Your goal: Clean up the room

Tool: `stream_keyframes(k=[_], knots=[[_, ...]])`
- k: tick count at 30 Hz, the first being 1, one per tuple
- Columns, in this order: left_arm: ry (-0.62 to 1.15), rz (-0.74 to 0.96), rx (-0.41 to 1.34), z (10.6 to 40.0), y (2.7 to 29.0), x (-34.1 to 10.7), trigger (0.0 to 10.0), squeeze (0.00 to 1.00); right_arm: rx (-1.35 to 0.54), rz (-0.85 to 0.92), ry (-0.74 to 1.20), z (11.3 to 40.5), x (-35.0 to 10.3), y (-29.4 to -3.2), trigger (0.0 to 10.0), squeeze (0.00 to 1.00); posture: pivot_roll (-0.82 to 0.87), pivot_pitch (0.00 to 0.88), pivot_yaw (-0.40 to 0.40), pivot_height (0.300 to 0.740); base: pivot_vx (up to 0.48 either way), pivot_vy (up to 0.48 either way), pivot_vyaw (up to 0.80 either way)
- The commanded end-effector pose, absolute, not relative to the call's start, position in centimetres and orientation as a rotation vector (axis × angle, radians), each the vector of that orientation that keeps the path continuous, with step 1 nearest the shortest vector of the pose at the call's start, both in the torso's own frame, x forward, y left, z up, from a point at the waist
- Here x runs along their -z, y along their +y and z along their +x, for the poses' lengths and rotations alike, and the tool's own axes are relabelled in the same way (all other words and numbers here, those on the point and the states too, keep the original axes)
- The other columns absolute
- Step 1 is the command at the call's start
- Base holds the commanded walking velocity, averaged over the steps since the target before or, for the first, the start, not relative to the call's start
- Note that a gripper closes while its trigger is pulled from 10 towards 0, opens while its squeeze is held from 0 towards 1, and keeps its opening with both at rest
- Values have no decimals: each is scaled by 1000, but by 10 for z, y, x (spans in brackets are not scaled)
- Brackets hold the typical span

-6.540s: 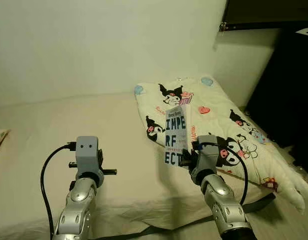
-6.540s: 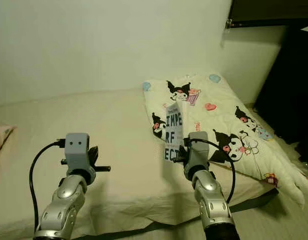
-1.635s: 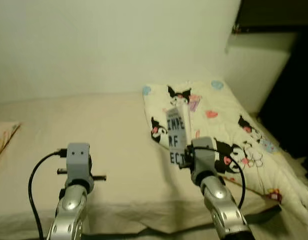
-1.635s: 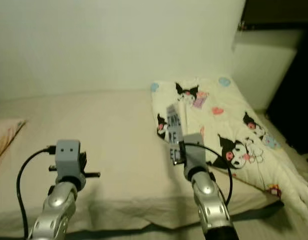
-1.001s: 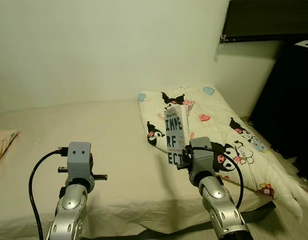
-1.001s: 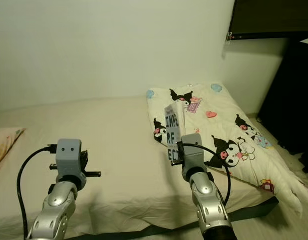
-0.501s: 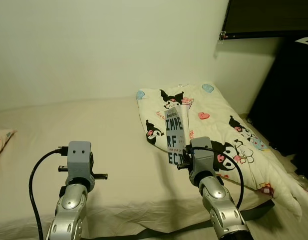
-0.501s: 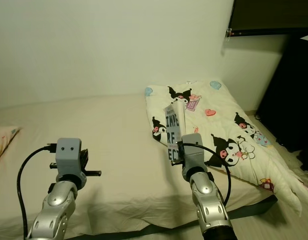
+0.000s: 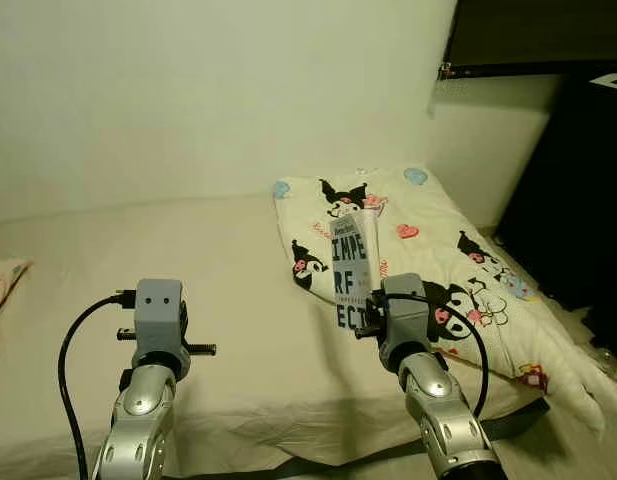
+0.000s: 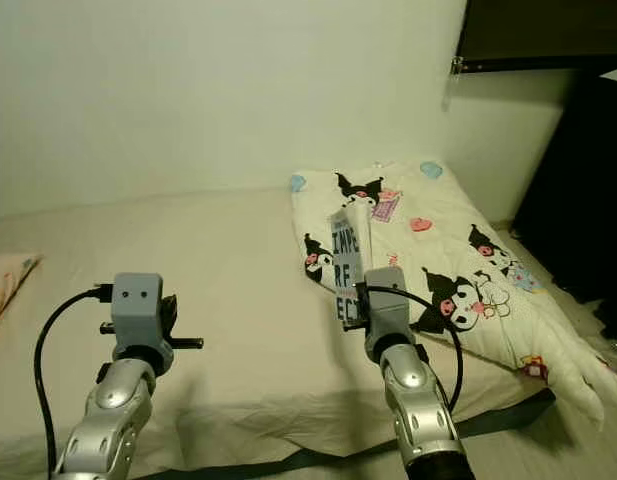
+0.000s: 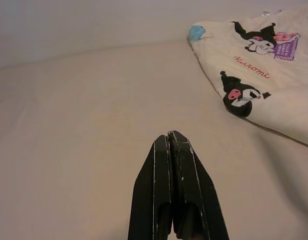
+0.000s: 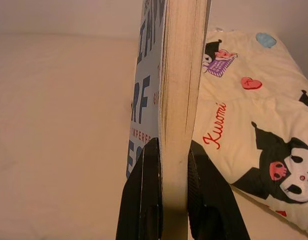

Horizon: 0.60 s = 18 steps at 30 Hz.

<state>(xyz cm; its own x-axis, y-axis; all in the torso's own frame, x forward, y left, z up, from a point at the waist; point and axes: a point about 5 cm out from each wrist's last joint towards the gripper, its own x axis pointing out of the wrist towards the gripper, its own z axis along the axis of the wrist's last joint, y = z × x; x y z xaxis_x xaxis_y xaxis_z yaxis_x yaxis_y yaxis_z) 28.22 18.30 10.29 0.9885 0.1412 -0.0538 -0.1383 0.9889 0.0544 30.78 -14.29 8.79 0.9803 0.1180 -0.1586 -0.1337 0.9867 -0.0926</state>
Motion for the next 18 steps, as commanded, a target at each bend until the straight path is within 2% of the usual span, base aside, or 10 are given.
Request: stream_keyframes(k=[1,18], knots=[[65,58,-146,281,187,-101,10000,0,-124,-74,116,308,-93,-141,10000,0,-33,34,-6,740,0,390,0],[61,55,-149,281,188,-102,10000,0,-123,-68,114,309,-93,-141,10000,0,-30,31,-5,740,0,396,0]])
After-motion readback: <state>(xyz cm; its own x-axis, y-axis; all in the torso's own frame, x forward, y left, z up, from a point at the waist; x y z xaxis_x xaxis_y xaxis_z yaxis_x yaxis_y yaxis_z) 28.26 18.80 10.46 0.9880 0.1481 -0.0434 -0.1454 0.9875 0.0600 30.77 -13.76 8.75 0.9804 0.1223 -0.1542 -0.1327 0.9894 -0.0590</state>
